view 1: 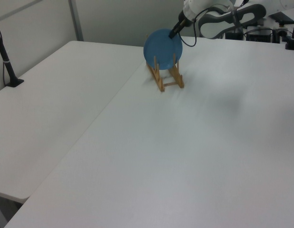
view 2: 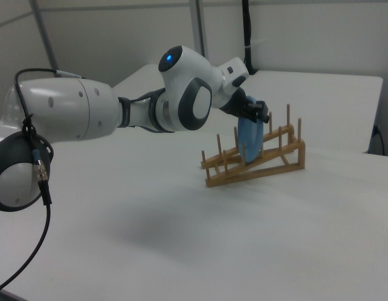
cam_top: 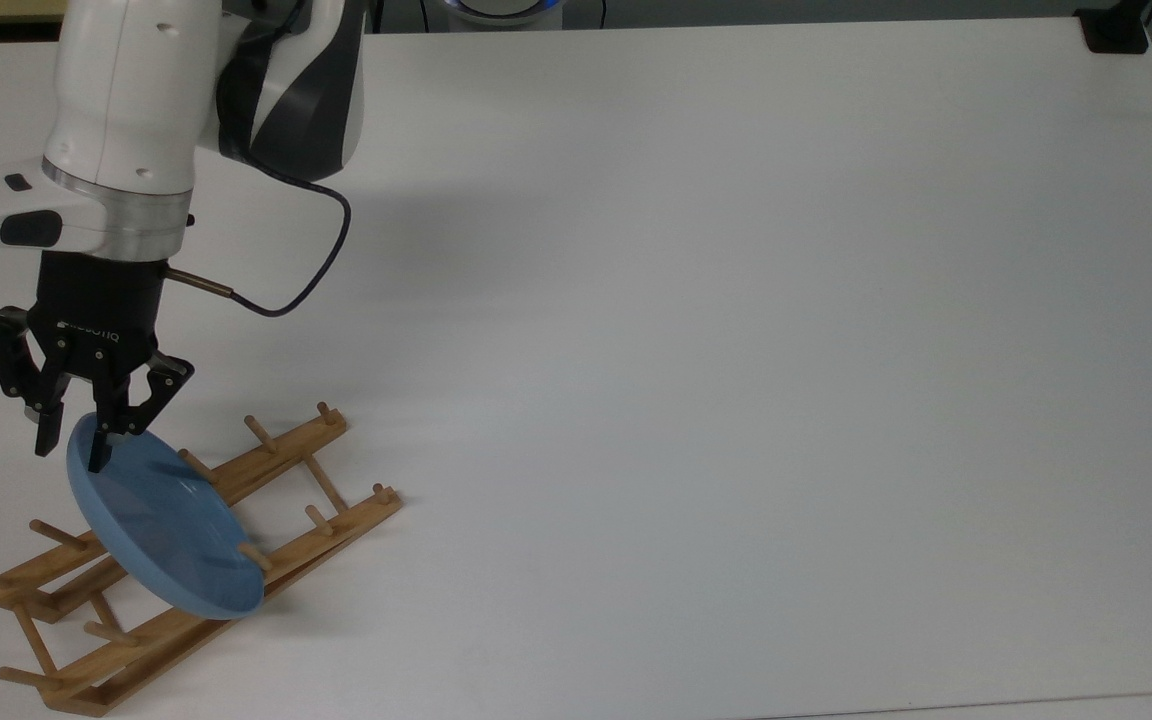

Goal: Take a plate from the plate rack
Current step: 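Lower the gripper onto the plate rim and close it, then lift the gripped blue plate up out of the wooden rack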

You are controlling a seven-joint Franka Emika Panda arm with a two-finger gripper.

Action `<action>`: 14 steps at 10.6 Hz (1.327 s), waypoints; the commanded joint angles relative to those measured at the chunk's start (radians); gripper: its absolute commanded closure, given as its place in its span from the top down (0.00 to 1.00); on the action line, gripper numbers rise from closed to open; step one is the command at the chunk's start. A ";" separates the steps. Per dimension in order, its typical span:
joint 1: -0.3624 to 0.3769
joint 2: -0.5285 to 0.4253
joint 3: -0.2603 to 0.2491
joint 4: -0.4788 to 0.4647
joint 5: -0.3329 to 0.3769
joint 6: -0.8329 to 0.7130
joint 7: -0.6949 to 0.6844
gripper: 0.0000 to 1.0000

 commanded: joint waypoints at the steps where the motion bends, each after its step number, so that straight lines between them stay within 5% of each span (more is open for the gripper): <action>1: 0.015 -0.031 -0.014 -0.003 -0.013 0.009 -0.011 0.38; 5: 0.018 -0.047 -0.015 -0.020 -0.013 0.005 -0.013 0.37; 9: 0.020 -0.064 -0.014 -0.044 -0.025 0.005 -0.013 0.18; 14: 0.017 -0.077 -0.014 -0.047 -0.042 0.005 -0.019 0.07</action>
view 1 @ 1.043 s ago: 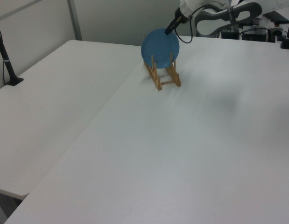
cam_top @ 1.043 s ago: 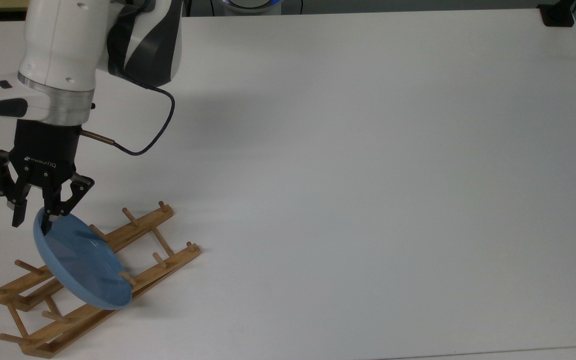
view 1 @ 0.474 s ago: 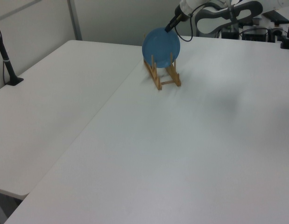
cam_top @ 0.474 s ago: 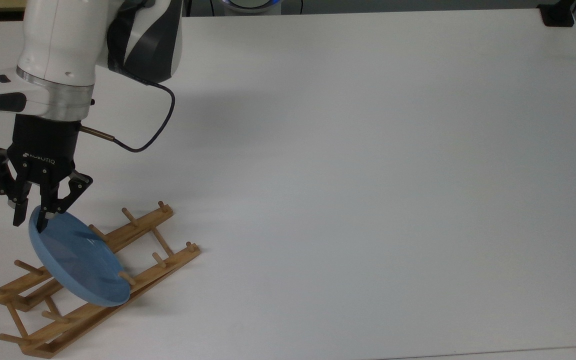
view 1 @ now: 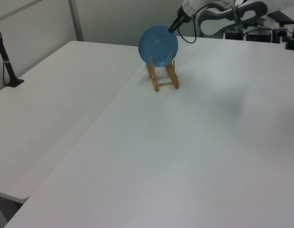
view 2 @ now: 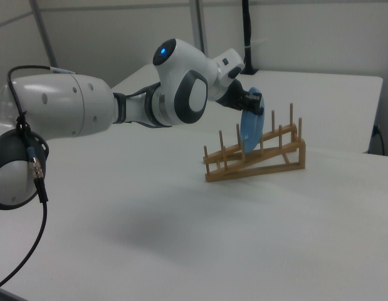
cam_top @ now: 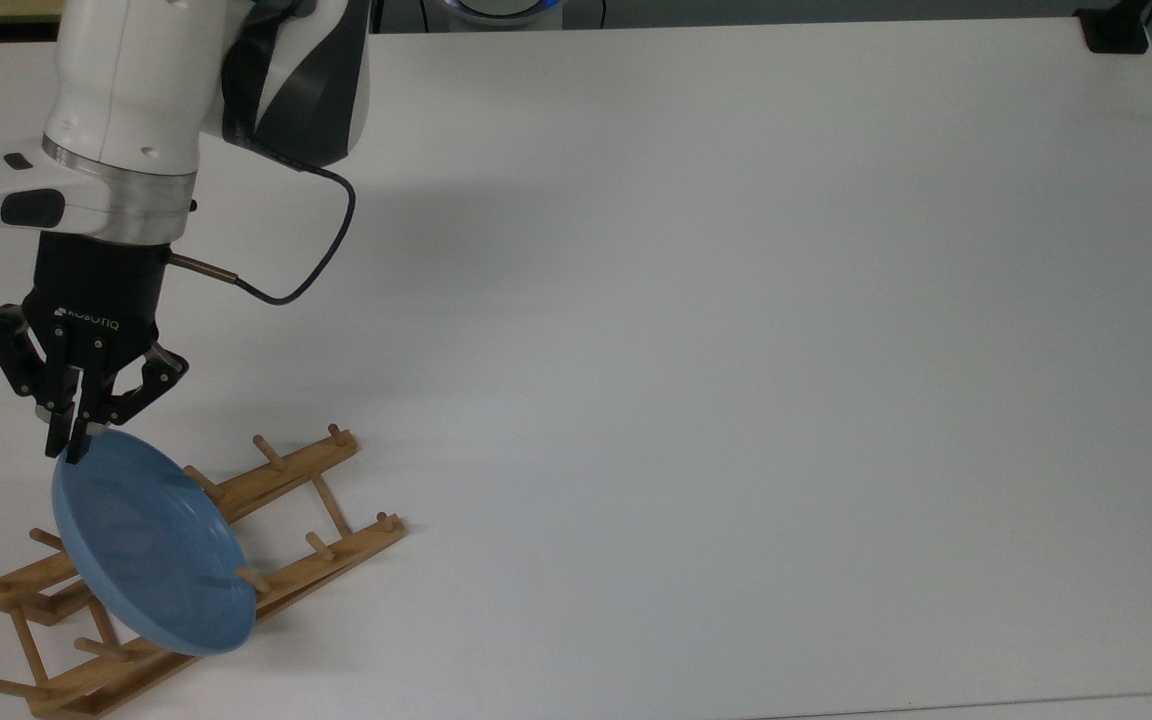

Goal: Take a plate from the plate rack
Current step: 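Lift the gripped blue plate up out of the wooden rack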

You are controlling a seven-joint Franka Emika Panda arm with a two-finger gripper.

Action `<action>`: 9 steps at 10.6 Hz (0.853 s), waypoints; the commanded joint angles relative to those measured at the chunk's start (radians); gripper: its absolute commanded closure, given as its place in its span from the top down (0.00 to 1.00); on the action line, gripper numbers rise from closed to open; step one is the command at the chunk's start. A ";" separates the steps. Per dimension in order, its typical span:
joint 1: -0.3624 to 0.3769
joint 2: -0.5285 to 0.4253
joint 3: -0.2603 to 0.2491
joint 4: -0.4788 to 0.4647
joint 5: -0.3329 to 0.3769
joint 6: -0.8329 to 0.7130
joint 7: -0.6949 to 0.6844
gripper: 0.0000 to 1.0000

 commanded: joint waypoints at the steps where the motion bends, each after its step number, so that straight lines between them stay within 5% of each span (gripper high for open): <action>1: 0.003 -0.074 -0.015 -0.054 -0.020 0.002 -0.015 0.04; 6: 0.002 -0.146 -0.003 -0.053 0.029 -0.122 -0.003 0.00; 9: 0.031 -0.180 0.005 -0.050 0.179 -0.306 -0.009 0.00</action>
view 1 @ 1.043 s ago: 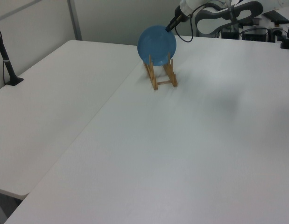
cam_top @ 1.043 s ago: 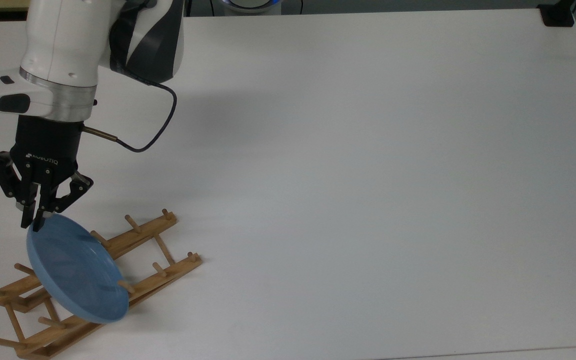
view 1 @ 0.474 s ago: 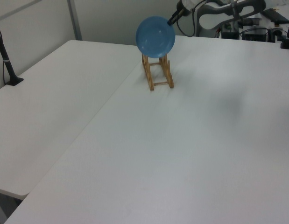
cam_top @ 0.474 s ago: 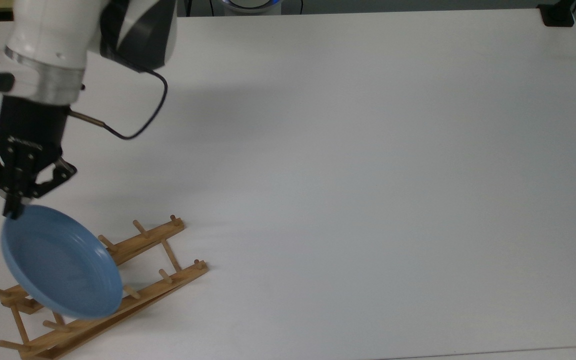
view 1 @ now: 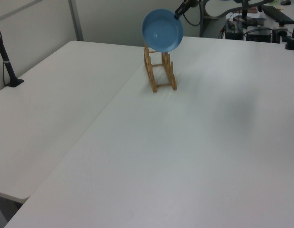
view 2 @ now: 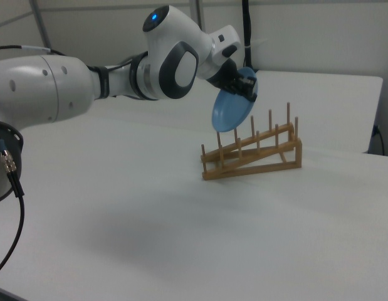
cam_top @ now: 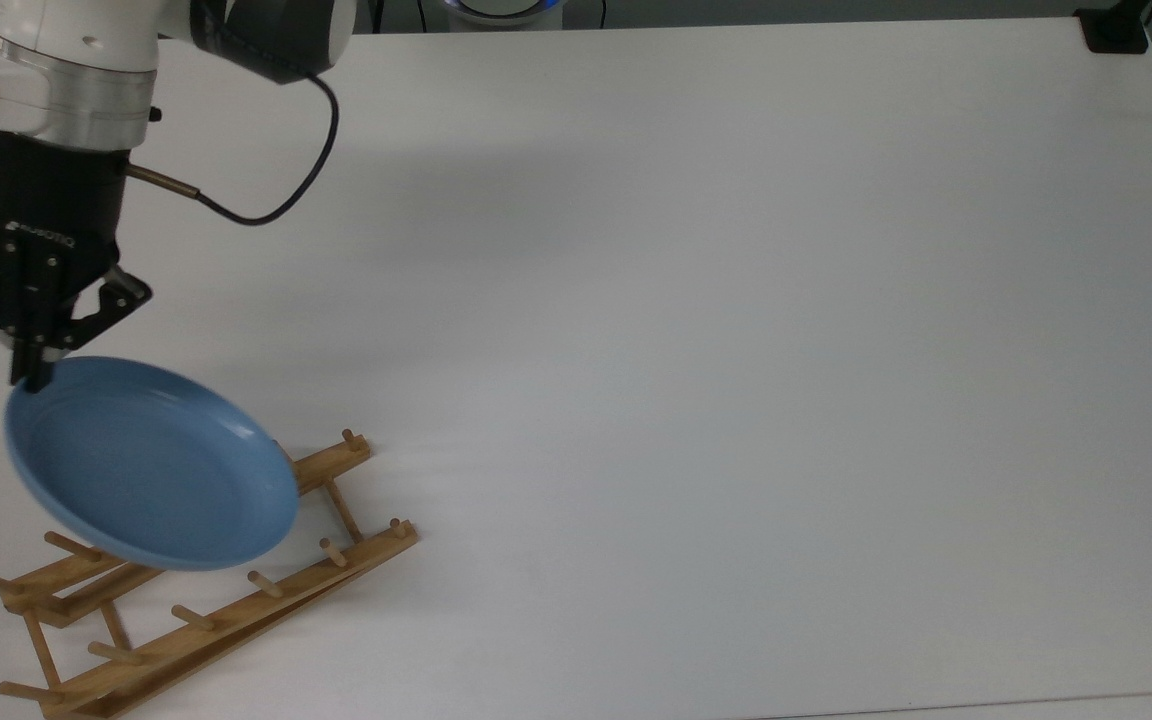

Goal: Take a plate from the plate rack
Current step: 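Lift the gripped blue plate up out of the wooden rack, then carry the plate away from the rack and lower it flat onto the table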

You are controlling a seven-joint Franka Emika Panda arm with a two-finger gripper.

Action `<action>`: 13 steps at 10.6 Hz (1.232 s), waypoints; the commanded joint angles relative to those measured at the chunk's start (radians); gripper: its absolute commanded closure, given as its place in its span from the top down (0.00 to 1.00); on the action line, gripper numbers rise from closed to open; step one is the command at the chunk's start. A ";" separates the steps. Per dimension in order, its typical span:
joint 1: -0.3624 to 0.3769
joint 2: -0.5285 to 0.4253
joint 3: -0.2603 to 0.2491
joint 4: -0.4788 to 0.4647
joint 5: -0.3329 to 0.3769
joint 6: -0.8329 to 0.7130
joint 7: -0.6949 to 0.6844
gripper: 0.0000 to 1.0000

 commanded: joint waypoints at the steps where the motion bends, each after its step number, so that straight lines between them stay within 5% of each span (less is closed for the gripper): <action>1: 0.038 -0.070 0.009 -0.051 0.134 -0.216 -0.011 0.00; 4: 0.041 -0.073 0.051 -0.056 0.237 -0.490 -0.194 0.00; 7: 0.087 -0.073 0.052 -0.109 0.236 -0.725 -0.520 0.00; 10: 0.126 -0.073 0.052 -0.236 0.233 -0.778 -0.881 0.00; 13: 0.163 -0.067 0.055 -0.306 0.234 -0.747 -0.988 0.00</action>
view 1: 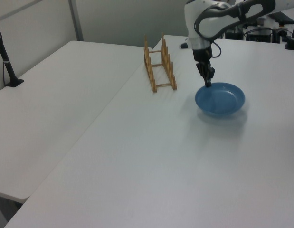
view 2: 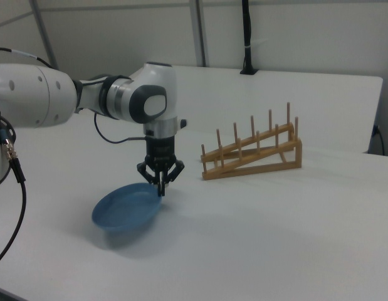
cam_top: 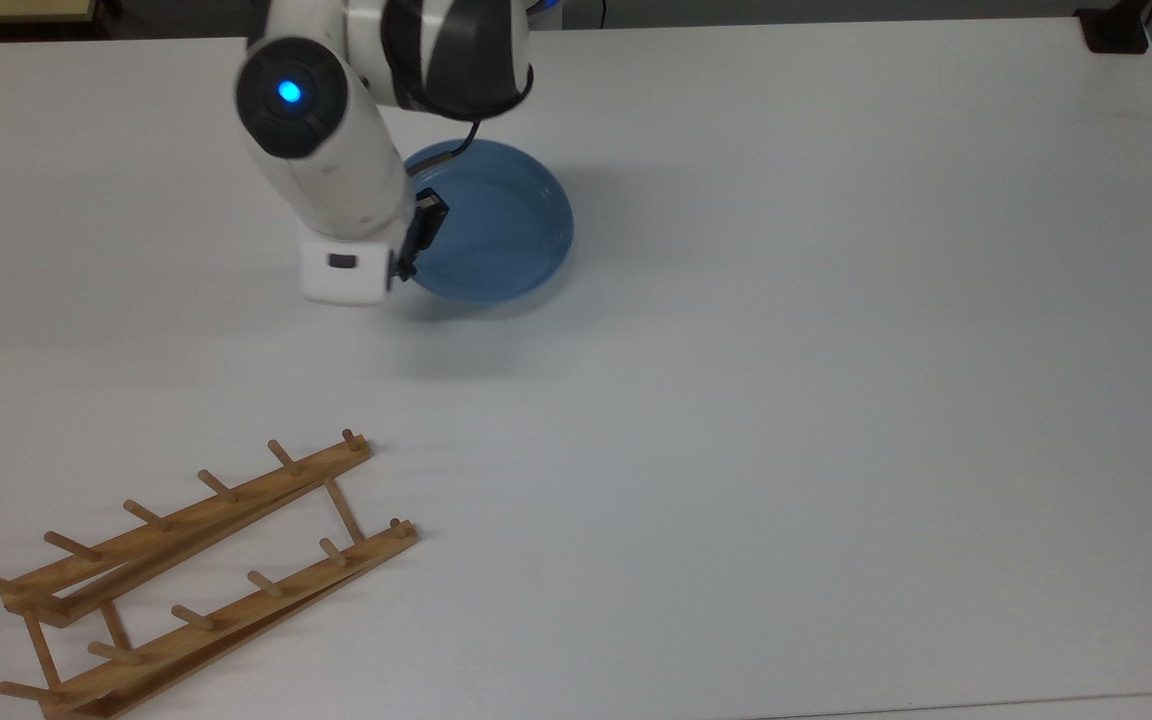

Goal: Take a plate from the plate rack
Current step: 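Carry the plate away from the rack and lower it flat onto the table, then open the gripper to release the plate and raise it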

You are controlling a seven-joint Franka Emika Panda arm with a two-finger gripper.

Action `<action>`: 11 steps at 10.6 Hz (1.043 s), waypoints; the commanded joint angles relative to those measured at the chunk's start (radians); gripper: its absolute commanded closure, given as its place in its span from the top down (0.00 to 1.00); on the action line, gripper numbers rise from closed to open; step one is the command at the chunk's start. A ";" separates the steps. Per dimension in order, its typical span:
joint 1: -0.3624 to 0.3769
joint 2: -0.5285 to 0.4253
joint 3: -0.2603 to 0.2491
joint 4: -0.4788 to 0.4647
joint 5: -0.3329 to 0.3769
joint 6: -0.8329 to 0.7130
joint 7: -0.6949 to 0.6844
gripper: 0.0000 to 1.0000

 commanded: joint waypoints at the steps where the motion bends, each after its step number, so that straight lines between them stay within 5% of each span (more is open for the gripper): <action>1: 0.034 -0.034 -0.007 -0.074 0.018 0.041 -0.084 0.01; 2: 0.039 -0.027 -0.004 -0.072 0.018 0.049 -0.076 0.08; 3: 0.054 -0.021 -0.004 -0.066 0.018 0.058 -0.055 0.31; 4: 0.073 -0.017 -0.004 -0.060 0.007 0.058 0.000 0.41; 6: 0.096 -0.038 -0.005 -0.025 -0.004 0.035 0.207 0.96; 11: 0.120 -0.226 -0.022 -0.008 -0.057 0.004 0.658 1.00</action>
